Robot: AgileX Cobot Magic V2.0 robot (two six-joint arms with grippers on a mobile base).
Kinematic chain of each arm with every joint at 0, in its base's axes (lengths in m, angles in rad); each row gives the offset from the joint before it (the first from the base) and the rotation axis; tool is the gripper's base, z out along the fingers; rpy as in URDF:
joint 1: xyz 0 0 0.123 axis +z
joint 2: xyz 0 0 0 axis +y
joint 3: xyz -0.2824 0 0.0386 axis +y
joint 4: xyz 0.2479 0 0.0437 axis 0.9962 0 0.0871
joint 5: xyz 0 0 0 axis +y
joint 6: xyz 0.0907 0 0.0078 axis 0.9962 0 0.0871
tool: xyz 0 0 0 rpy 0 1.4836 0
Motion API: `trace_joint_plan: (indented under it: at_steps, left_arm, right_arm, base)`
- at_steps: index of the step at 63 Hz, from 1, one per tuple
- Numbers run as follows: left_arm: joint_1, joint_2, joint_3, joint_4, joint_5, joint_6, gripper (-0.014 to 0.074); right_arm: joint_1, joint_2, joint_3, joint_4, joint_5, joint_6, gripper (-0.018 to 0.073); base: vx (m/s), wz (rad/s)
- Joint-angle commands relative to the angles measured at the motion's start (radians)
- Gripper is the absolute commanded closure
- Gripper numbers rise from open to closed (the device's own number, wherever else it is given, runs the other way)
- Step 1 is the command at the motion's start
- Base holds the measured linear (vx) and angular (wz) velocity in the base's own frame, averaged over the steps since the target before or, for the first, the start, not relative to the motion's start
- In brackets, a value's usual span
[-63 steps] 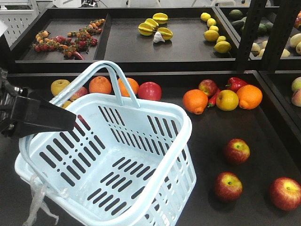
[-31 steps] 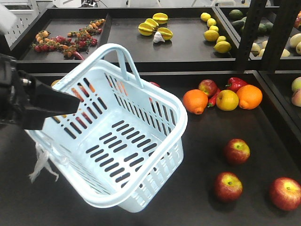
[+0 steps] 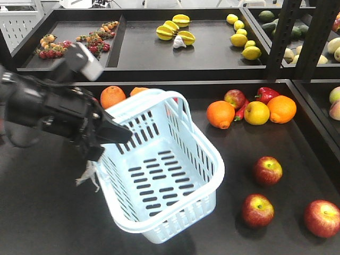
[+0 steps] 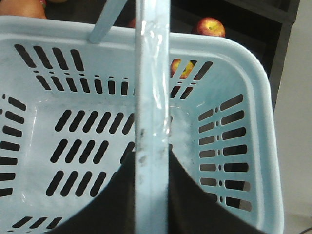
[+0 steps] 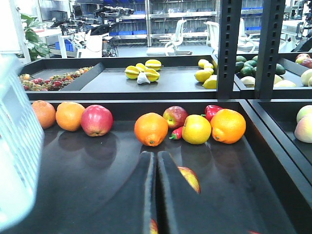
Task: Pick three apples into basket with both arms
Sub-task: 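Lower the light-blue basket onto the table with the left gripper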
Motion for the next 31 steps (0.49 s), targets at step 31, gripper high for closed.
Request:
trace_joint_plan:
  at_steps: [31]
  left_arm:
    - [-0.002, 0.348, -0.39, -0.058, 0.087, 0.04, 0.0604]
  right_arm:
    - [-0.005, -0.01, 0.014, -0.01, -0.07, -0.009, 0.0561]
  base:
    - [0.0, 0.0]
